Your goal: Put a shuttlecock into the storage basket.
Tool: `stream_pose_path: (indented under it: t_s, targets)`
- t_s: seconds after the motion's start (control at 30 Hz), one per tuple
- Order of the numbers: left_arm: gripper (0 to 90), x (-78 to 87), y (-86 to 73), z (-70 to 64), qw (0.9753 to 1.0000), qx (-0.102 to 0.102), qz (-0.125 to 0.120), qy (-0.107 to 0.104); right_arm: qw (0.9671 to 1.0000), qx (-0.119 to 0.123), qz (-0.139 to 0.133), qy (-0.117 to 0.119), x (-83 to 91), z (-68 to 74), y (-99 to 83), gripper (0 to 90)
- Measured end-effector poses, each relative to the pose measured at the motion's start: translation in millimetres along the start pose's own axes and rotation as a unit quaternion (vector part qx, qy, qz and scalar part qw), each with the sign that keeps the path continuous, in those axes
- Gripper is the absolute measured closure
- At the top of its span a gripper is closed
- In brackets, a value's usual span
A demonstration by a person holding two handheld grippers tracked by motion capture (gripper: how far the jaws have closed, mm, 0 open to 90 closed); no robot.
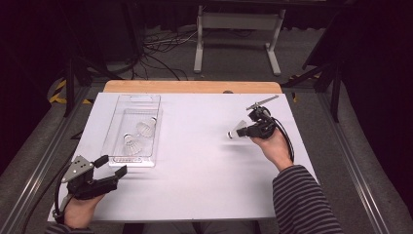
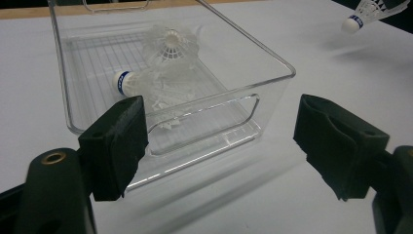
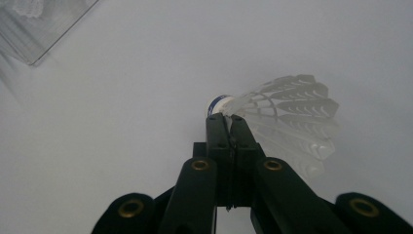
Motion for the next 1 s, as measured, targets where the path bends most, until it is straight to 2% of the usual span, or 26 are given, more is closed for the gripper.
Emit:
stream_pose_path:
  t_s: [1.0]
  targets:
    - [21.9, 0.8, 1.6, -2.1, 1.0000, -0.004, 0.002, -0.001, 0.9985, 0.042, 0.002, 0.036, -2.3, 34.8, -9.2, 90.0]
Point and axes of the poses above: each handheld gripper's, and its own axes: x roughly backward along the jaws, y roughly out of its top, z roughly to its left, the point moved 5 cm from there along -x, roughly forward along the jaws, and after that the axes turned 12 degrees about z, right-handed, at the moved point
